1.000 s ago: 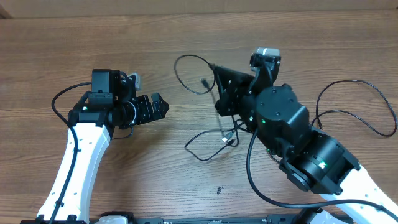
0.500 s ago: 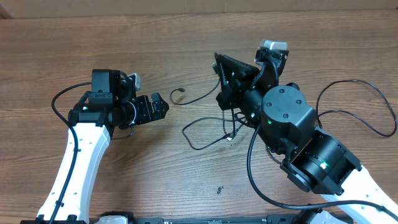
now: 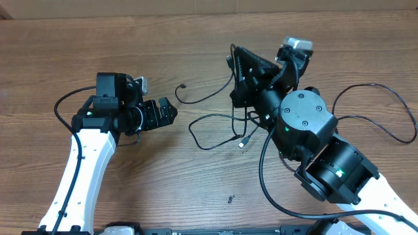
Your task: Untangle cables
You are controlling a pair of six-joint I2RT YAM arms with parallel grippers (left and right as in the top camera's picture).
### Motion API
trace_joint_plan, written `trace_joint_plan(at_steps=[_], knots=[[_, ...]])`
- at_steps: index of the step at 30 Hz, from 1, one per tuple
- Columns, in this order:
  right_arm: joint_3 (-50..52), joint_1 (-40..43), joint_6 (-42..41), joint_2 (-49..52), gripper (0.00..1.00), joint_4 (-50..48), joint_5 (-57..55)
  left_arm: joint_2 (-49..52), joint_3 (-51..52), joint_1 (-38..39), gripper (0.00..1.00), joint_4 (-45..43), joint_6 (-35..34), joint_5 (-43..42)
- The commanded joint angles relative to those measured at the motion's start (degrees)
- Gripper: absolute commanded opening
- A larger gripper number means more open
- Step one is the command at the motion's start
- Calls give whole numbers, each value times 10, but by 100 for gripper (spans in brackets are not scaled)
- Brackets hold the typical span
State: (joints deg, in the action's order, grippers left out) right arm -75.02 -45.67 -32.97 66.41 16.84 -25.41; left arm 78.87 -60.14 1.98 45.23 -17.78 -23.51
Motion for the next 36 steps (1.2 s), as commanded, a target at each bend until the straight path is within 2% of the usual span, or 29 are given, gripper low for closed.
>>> trace_joint_plan(at_steps=[1, 9, 17, 22, 25, 27, 31, 33, 36], knots=[[-20, 19, 5, 17, 4, -14, -63, 2, -3, -1, 99, -1, 11, 2], [-20, 60, 5, 67, 4, -31, -64, 2, -3, -1, 100, -1, 11, 2], [-20, 60, 4, 92, 4, -40, 0, 2, -3, -1, 100, -1, 11, 2], [-20, 60, 6, 97, 4, -86, 71, 2, -3, -1, 100, -1, 11, 2], [-20, 61, 66, 82, 4, -137, 68, 2, -3, -1, 100, -1, 11, 2], [-20, 61, 111, 70, 4, -162, 42, 2, -3, -1, 100, -1, 11, 2], [-20, 64, 232, 44, 4, -178, -180, 2, -3, -1, 100, -1, 11, 2], [-20, 76, 263, 46, 4, -155, -230, 2, -3, -1, 100, -1, 11, 2], [-20, 110, 248, 54, 4, -96, -234, 2, -3, -1, 100, -1, 11, 2]])
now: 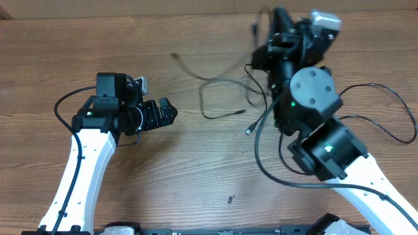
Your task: Untangle cables
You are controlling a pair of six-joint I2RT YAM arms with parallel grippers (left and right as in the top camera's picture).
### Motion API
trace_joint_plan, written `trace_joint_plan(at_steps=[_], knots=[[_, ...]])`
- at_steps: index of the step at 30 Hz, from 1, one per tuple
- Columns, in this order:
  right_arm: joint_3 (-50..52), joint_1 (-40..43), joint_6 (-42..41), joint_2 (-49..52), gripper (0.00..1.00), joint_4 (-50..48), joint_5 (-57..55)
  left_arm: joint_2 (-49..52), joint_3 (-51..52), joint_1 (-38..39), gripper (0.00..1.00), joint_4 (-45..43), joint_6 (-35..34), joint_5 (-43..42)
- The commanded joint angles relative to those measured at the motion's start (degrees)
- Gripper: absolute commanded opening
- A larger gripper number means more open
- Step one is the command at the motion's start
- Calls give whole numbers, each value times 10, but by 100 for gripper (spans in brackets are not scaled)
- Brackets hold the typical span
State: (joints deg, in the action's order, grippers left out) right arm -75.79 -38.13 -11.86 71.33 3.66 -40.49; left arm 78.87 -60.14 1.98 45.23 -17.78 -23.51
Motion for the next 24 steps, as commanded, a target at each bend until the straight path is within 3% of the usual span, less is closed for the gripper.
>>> trace_joint_plan(at_steps=[1, 7, 11, 16, 18, 19, 22, 24], knots=[[-12, 50, 14, 9, 4, 63, -82, 2, -3, -1, 100, -1, 11, 2], [-12, 103, -90, 38, 4, 154, 27, 2, -3, -1, 100, -1, 11, 2], [-12, 106, -94, 53, 4, 155, 79, 2, -3, -1, 100, -1, 11, 2], [-12, 106, -116, 66, 4, 238, 111, 2, -3, -1, 100, -1, 11, 2], [-12, 106, -135, 76, 15, 291, 113, 2, -3, -1, 99, -1, 11, 2], [-12, 106, -151, 82, 29, 325, 115, 2, -3, -1, 100, -1, 11, 2], [-12, 106, -183, 100, 56, 392, 154, 2, -3, -1, 99, -1, 11, 2], [-11, 106, -188, 114, 65, 423, 206, 2, -3, -1, 99, -1, 11, 2]])
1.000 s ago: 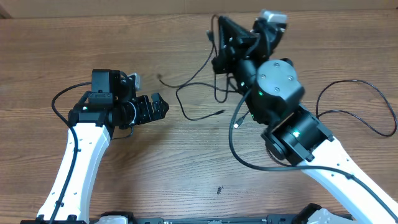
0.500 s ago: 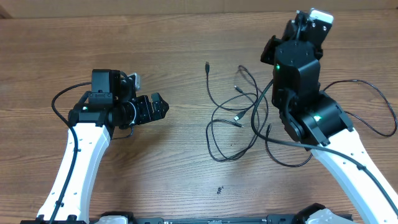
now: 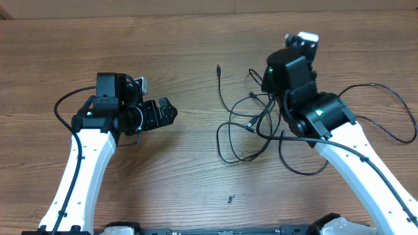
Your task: Untangle cables
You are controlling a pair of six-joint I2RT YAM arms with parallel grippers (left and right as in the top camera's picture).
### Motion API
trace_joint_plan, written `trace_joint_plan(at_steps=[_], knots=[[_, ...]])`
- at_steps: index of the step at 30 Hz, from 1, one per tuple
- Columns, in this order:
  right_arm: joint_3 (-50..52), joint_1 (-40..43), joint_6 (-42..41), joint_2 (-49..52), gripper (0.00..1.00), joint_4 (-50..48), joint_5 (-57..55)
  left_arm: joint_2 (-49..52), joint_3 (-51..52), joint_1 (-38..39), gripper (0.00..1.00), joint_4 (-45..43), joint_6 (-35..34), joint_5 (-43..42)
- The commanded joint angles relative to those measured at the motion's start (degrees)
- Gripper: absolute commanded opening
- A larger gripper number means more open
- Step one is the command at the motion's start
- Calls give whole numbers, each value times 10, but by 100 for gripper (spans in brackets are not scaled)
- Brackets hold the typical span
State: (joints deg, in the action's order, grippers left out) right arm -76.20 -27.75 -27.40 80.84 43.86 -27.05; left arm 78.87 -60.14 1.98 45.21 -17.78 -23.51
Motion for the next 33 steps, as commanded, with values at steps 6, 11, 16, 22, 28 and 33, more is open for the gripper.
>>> trace_joint_plan(at_steps=[6, 11, 16, 22, 28, 33], knots=[[-7, 1, -33, 75, 85, 57, 240, 2, -3, -1, 100, -1, 11, 2], [-7, 1, -33, 114, 100, 60, 320, 2, -3, -1, 100, -1, 11, 2], [-7, 0, -33, 148, 100, 61, 393, 2, -3, -1, 100, -1, 11, 2], [-1, -19, -33, 202, 100, 60, 407, 2, -3, -1, 100, -1, 11, 2], [0, -22, -33, 223, 82, 49, 400, 2, -3, -1, 100, -1, 11, 2], [1, -22, -33, 224, 83, 45, 398, 2, -3, -1, 99, -1, 11, 2]])
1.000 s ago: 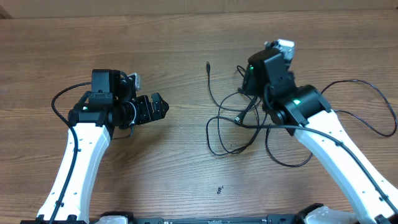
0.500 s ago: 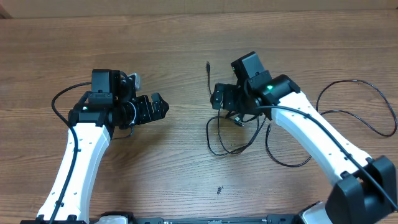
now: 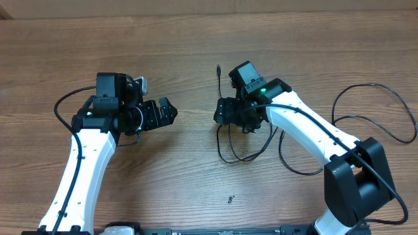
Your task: Untangle cables
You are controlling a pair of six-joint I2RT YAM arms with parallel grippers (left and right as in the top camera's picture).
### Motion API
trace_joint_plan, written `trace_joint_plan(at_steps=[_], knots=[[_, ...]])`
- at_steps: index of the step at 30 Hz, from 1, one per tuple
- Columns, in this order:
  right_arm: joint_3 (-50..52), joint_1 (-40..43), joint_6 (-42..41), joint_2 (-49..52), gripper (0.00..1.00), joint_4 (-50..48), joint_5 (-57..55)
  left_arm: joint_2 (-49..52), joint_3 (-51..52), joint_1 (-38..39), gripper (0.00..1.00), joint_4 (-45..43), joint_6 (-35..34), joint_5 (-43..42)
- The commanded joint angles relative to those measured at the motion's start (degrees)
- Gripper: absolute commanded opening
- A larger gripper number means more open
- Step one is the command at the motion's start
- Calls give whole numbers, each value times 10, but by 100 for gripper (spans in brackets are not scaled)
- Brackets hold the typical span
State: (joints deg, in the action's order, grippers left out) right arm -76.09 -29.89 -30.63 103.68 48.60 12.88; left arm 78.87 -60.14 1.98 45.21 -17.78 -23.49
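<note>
A heap of thin black cables (image 3: 229, 156) lies on the wooden table (image 3: 196, 39) right of centre, with loops spreading toward the front. One plug end (image 3: 219, 67) points to the far side, and another loop (image 3: 302, 172) trails under the right arm. My right gripper (image 3: 220, 112) is low over the left edge of the heap, pointing left. Its jaws are dark against the cables, so their state does not show. My left gripper (image 3: 170, 110) is open, apart from the cables to their left, with nothing in it.
The right arm's own black supply cable (image 3: 392, 124) loops over the table at the far right. The left arm's cable (image 3: 62, 104) curves at the left. A small dark speck (image 3: 230, 199) lies near the front.
My right gripper has moved from the far right side of the heap to its left edge, lower and pointing left. The cables lie much as before. The left arm is unchanged.
My right gripper first held the cables lifted above the table's middle, then higher toward the far edge with strands dangling. Then the cables lay in a heap on the table with the gripper beside them. Now it is at the heap's left edge. The left arm never moved.
</note>
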Motion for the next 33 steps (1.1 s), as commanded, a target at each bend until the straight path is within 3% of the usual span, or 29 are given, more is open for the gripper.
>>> trace_joint_plan(at_steps=[1, 6, 11, 17, 18, 20, 23, 29, 33], knots=[[0, 0, 0, -4, 83, -2, -2, 2, -3, -1, 100, -1, 11, 1], [17, -1, -1, -3, 82, -14, -2, 2, -3, -1, 100, -1, 11, 1], [47, -1, -28, -3, 62, -47, -2, 2, -3, -1, 100, -1, 11, 1], [49, -6, -28, -3, 54, -48, -1, 2, -3, -1, 100, -1, 11, 1], [49, -9, -28, -3, 49, -49, -1, 2, -3, -1, 100, -1, 11, 1], [49, -21, -30, -3, 24, -49, -1, 2, -3, -1, 100, -1, 11, 1], [49, -36, -41, -3, 4, -49, -4, 2, -3, -1, 100, -1, 11, 1], [38, -54, -54, -4, 4, -46, -3, 2, -3, -1, 100, -1, 11, 1], [-30, -38, -51, -7, 4, 8, -3, 2, -3, -1, 99, -1, 11, 1]])
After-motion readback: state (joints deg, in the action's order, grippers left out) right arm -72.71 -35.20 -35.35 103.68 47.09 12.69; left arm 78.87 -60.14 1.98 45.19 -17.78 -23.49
